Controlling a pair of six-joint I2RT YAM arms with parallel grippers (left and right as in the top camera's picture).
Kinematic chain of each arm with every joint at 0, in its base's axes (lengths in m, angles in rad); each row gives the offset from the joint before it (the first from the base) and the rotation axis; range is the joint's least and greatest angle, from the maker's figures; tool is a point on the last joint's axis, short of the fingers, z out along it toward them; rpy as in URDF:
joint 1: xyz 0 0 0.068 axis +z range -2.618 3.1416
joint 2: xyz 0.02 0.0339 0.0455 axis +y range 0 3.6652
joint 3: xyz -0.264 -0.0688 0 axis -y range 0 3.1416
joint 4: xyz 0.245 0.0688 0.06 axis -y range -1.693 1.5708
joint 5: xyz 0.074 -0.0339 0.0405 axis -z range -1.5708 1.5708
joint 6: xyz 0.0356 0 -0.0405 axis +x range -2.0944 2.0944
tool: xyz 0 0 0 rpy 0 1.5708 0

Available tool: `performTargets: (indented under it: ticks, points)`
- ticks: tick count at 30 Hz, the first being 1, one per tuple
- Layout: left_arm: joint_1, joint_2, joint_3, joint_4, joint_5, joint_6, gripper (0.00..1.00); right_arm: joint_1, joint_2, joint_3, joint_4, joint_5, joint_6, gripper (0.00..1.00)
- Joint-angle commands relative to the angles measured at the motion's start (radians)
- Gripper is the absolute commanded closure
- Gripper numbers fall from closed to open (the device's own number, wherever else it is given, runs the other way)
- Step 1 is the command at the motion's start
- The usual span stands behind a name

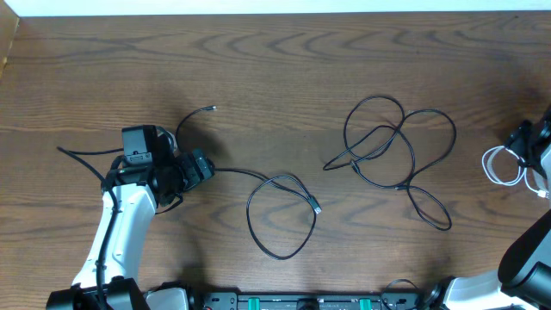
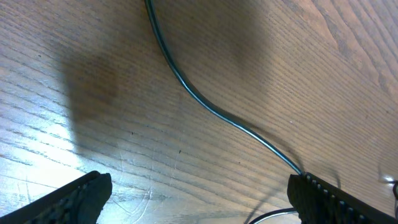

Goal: Untangle cables

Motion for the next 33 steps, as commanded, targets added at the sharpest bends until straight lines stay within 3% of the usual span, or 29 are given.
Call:
performTargets:
  ticks: [1,5,13,17,23,33]
  points:
    - [0.002,0.005,-0.007,-0.002,-0.01,0.002,0.04,-0.008,-0.001,0.008,-0.01,-0.016,0.01,0.01]
    - [0.002,0.005,-0.007,-0.002,-0.01,0.002,0.04,-0.008,-0.001,0.008,-0.01,-0.102,0.014,0.01]
    - [0.002,0.005,-0.007,-0.002,-0.01,0.002,0.04,-0.003,-0.001,0.006,-0.031,-0.674,0.013,0.02]
    - [0.002,0.005,-0.007,-0.002,-0.01,0.002,0.04,0.032,-0.001,-0.002,-0.084,-0.806,-0.024,0.01]
    - [0.002,0.005,-0.007,-0.002,-0.01,0.002,0.04,0.151,-0.001,-0.031,-0.114,-0.788,-0.149,0.01]
    - [0.002,0.005,-0.007,-0.002,-0.01,0.002,0.04,0.319,-0.001,-0.082,-0.083,-0.525,-0.151,0.01]
